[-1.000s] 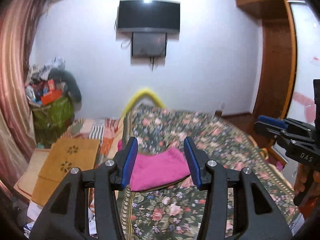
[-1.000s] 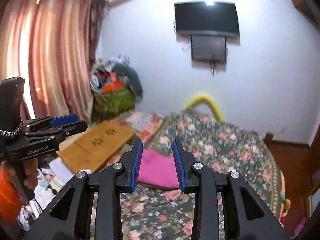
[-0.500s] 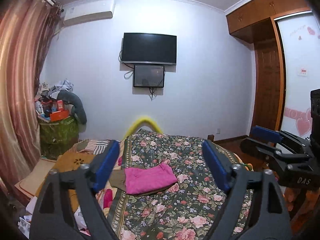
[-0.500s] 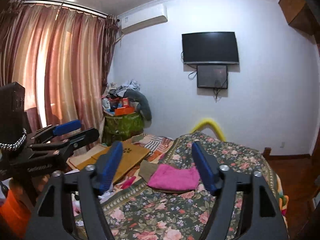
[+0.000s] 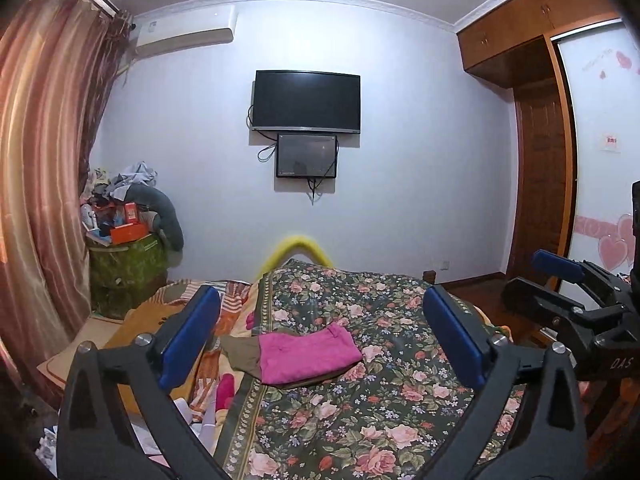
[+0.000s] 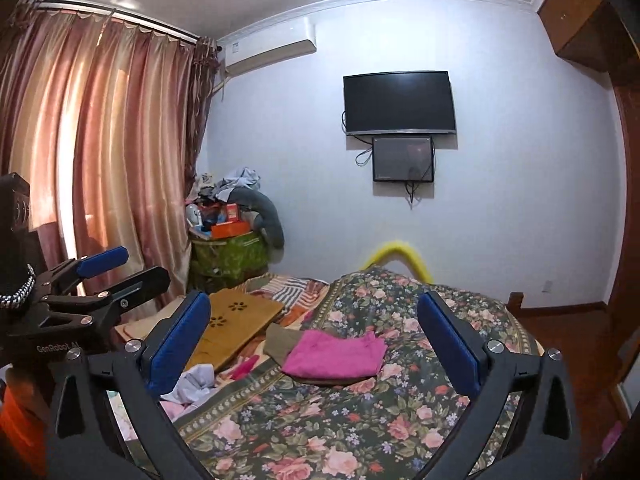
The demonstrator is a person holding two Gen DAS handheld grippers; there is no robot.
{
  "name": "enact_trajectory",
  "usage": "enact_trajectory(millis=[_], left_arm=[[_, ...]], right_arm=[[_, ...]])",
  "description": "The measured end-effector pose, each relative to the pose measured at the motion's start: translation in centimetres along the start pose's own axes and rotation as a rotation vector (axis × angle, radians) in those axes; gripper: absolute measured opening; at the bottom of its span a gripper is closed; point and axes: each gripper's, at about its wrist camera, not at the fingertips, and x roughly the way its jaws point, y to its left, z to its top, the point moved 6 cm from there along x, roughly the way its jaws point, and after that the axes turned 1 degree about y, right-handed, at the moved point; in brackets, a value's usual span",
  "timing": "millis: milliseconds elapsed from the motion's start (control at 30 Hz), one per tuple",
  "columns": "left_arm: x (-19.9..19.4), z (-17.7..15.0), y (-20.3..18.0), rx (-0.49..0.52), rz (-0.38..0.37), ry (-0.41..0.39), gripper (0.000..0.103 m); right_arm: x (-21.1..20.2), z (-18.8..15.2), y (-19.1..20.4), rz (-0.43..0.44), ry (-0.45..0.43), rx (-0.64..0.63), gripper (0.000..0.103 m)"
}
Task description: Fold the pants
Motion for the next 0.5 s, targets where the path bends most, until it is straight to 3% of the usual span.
enact_trajectory(millis=[500], left_arm=[[0.13,-0.81,0.25,0.002,0.012,0.012,0.103]], right_arm=[[-0.50,-0.40,0.57,0.006,0.007,0.001,0.103]])
